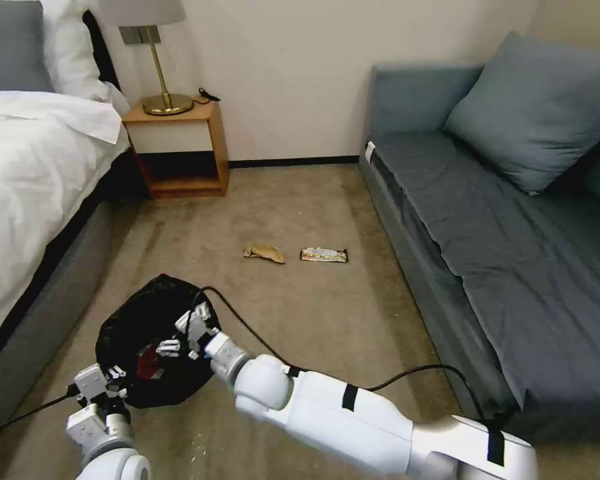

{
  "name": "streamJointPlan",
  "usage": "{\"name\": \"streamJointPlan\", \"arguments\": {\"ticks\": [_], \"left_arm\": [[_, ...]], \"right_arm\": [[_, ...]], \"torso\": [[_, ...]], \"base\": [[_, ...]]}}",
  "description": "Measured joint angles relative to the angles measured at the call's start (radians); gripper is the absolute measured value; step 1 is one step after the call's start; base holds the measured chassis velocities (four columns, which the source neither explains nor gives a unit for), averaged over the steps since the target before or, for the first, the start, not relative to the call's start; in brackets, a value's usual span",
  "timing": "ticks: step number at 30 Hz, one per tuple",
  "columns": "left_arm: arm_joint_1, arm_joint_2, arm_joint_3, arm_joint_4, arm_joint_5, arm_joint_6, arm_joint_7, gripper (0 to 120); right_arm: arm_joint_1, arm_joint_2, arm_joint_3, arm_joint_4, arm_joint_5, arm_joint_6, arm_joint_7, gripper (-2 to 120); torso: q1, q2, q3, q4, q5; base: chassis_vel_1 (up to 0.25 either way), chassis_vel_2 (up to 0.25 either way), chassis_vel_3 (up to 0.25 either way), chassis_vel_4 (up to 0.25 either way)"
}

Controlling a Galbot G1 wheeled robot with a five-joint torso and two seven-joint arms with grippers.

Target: Pick up the trash bin, then pick up the garbage on the floor and place it into the trash bin.

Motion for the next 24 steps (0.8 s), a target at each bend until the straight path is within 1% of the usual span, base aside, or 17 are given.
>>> {"name": "streamJointPlan", "arguments": {"ticks": [2,3,6,8,9,12,13,16,18,20,24], "left_arm": [[0.001,0.001,0.0,0.0,-0.001,-0.002,0.0,2],[0.001,0.001,0.0,0.0,-0.001,-0.002,0.0,2],[0.004,0.002,0.0,0.0,-0.001,-0.008,-0.001,2],[0.005,0.002,0.001,0.0,-0.001,-0.009,-0.001,2],[0.007,0.003,0.001,0.0,0.0,-0.011,-0.001,2],[0.008,0.0,0.003,-0.003,0.003,-0.013,-0.001,2],[0.008,0.0,0.003,-0.003,0.003,-0.013,-0.001,2],[0.008,-0.006,0.006,-0.007,0.009,-0.013,-0.001,2],[0.009,-0.007,0.006,-0.008,0.011,-0.013,-0.001,2],[0.015,-0.012,0.008,-0.013,0.017,-0.014,-0.001,2],[0.026,-0.013,0.008,-0.019,0.021,-0.019,-0.001,2]], "right_arm": [[-0.012,-0.033,0.035,0.015,0.001,0.005,-0.008,100],[-0.012,-0.033,0.035,0.015,0.001,0.005,-0.008,100],[-0.045,-0.091,0.117,0.027,0.003,0.019,-0.028,100],[-0.054,-0.103,0.136,0.027,0.002,0.022,-0.033,100],[-0.077,-0.125,0.182,0.026,0.001,0.032,-0.042,100],[-0.136,-0.157,0.276,0.001,-0.008,0.054,-0.048,100],[-0.136,-0.157,0.276,0.001,-0.008,0.054,-0.048,100],[-0.204,-0.171,0.359,-0.046,-0.037,0.094,-0.049,100],[-0.224,-0.172,0.375,-0.061,-0.044,0.108,-0.048,100],[-0.275,-0.172,0.426,-0.103,-0.071,0.149,-0.056,100],[-0.318,-0.173,0.465,-0.136,-0.096,0.164,-0.082,100]], "torso": [[0.0,0.0,0.0,0.0,-0.0001],[0.0,0.0,0.0,0.0,-0.0001],[0.0,0.0,0.0,0.0,0.0],[0.0,0.0,0.0,0.0,0.0001],[0.0,0.0,0.0,-0.0001,0.0001],[0.0,0.0,0.0,-0.0001,0.0001],[0.0,0.0,0.0,-0.0001,0.0001],[0.0,0.0,0.0,-0.0002,0.0],[0.0,0.0,0.0,-0.0002,0.0002],[0.0,0.0,0.0,-0.0002,0.0001],[0.0,0.0,0.0,-0.0001,0.0001]], "base": [[0.0,0.0,0.0,0.0],[0.0,0.0,0.0,0.0],[0.0,0.0,0.0,0.0],[0.0,0.0,0.0,0.0],[0.0,0.0,0.0,0.0],[0.0,0.0,0.0,0.0],[0.0,0.0,0.0,0.0],[0.0,0.0,0.0,0.0],[0.0,0.0,0.0,0.0],[0.0,0.0,0.0,0.0],[0.0,0.0,0.0,0.0]]}}
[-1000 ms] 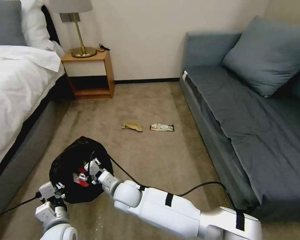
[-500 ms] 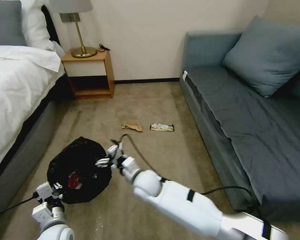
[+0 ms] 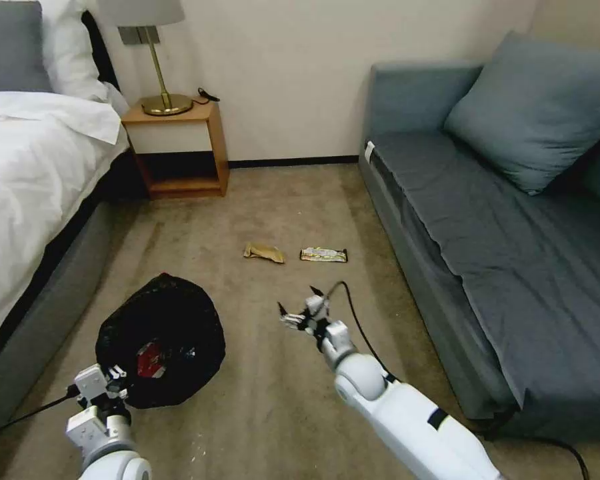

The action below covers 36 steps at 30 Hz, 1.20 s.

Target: Pick up the trash bin, then pick up the garbage on the floor and place it into the trash bin.

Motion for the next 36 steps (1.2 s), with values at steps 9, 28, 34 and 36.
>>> {"name": "streamJointPlan", "arguments": {"ticks": [9,28,34,36], "left_arm": [[0.024,-0.001,-0.003,-0.017,0.005,-0.011,0.0,2],[0.029,-0.005,0.001,-0.015,0.016,-0.014,0.0,2],[0.021,-0.007,0.003,-0.003,0.021,-0.015,0.001,2],[0.019,-0.005,0.003,0.0,0.021,-0.016,0.001,2]], "right_arm": [[-0.035,0.002,0.044,-0.025,-0.014,0.006,-0.074,100],[-0.058,0.009,0.108,-0.067,-0.024,0.061,-0.136,100],[-0.055,0.013,0.111,-0.079,-0.024,0.067,-0.147,100],[-0.052,0.016,0.11,-0.084,-0.025,0.067,-0.149,100]], "torso": [[0.0,0.0,0.0,0.0002,-0.0002],[0.0,0.0,0.0,0.0001,-0.0003],[0.0,0.0,0.0,0.0002,-0.0003],[0.0,0.0,0.0,0.0001,-0.0003]], "base": [[0.0,0.0,0.0,0.0],[-0.002,0.002,0.002,-0.003],[-0.058,0.06,0.073,-0.063],[-0.081,0.094,0.08,-0.083]]}}
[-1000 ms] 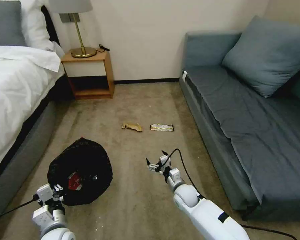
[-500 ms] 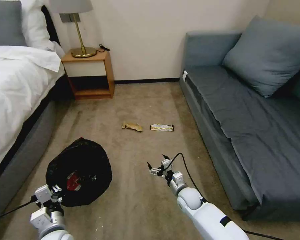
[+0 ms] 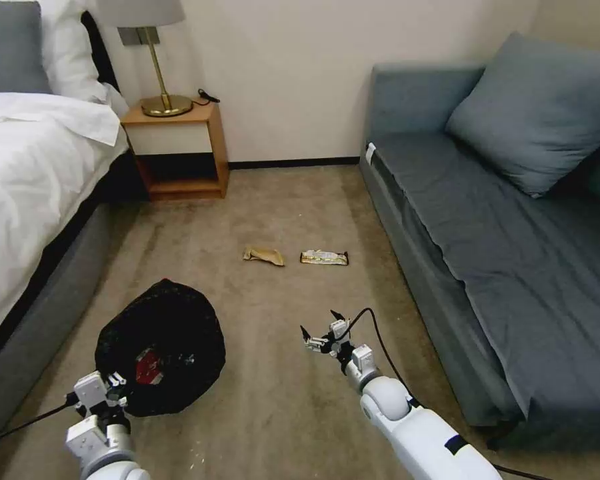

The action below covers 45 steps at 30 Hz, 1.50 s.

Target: Pick up the trash bin, then pick up the garbage on the floor and place it into the trash bin.

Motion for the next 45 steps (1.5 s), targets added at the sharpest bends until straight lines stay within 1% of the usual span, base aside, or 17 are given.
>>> {"name": "streamJointPlan", "arguments": {"ticks": [19,36,45], "left_arm": [[-0.016,0.003,-0.001,0.03,-0.001,-0.006,0.001,2],[-0.008,0.013,-0.004,0.03,-0.005,-0.014,0.003,2],[-0.008,0.014,-0.001,0.031,-0.004,-0.016,0.004,2]], "right_arm": [[0.015,0.014,-0.007,-0.039,-0.008,0.009,-0.013,100],[0.005,0.019,0.005,-0.044,-0.03,0.018,-0.014,100],[-0.004,0.024,0.013,-0.045,-0.034,0.022,-0.006,100]], "torso": [[0.0,0.0,0.0,0.0001,0.0],[0.0,0.0,0.0,0.0,0.0],[0.0,0.0,0.0,0.0,-0.0001]], "base": [[-0.065,0.066,0.063,-0.064],[-0.076,0.078,0.076,-0.074],[-0.111,0.101,0.129,-0.105]]}}
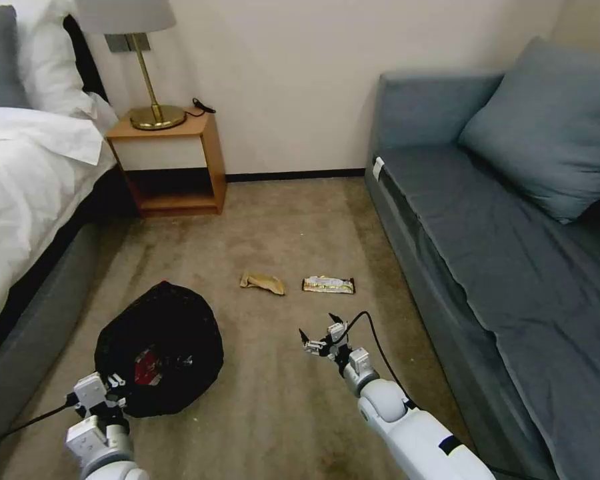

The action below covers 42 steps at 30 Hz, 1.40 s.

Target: Pick up the trash bin, then pick up the garbage on the floor and place it into the trash bin.

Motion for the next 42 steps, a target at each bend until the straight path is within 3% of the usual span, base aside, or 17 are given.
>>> {"name": "streamJointPlan", "arguments": {"ticks": [31,42], "left_arm": [[-0.015,0.008,0.001,0.026,0.001,-0.005,0.002,2],[-0.021,0.006,0.002,0.032,0.002,-0.005,0.002,2]], "right_arm": [[0.0,0.01,0.007,-0.025,-0.016,0.003,0.001,100],[0.003,0.007,-0.005,-0.043,-0.066,0.036,-0.042,100]], "torso": [[0.0,0.0,0.0,0.0,0.0],[0.0,0.0,0.0,0.0,0.0002]], "base": [[-0.137,0.136,0.136,-0.134],[-0.135,0.129,0.124,-0.126]]}}
